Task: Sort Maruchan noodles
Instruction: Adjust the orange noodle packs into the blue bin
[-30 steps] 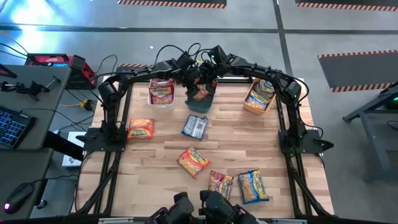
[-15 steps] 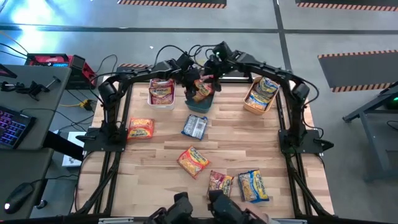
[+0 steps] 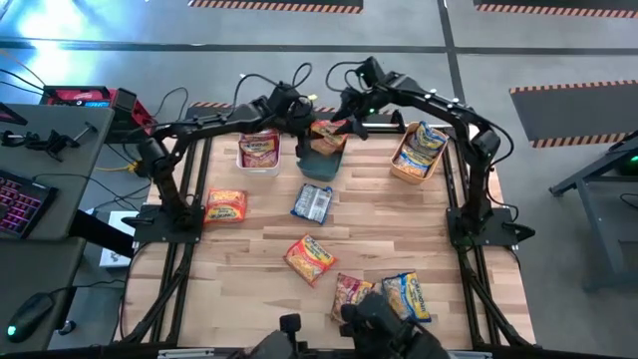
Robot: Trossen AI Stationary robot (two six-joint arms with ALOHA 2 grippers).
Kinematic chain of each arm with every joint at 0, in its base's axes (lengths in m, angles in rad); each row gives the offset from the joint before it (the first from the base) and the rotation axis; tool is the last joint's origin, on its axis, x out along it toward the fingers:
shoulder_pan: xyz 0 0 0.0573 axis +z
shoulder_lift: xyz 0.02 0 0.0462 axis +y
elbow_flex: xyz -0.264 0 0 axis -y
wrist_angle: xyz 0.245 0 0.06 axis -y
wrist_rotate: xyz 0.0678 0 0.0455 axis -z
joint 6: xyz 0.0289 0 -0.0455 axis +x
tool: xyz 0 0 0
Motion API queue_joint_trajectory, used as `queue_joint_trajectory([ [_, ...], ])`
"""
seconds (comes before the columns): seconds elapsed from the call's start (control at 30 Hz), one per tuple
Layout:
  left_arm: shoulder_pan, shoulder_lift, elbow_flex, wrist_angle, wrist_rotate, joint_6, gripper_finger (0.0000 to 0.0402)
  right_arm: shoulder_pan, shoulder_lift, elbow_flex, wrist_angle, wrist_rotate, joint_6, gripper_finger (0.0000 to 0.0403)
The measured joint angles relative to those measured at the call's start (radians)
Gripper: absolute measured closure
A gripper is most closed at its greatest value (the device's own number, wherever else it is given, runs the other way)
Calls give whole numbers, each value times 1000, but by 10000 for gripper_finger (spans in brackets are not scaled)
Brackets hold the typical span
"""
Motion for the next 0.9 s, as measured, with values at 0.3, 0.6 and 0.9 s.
queue_joint_trajectory([
  [0.3,4,-123,-238,354,48,-72,368,70,8,0,49,179,0,173],
  [0.6,20,-148,-336,520,59,-116,368,87,8,2,21,182,8,249],
  [0.9,25,-148,-341,529,51,-122,353,86,7,2,15,187,26,296],
])
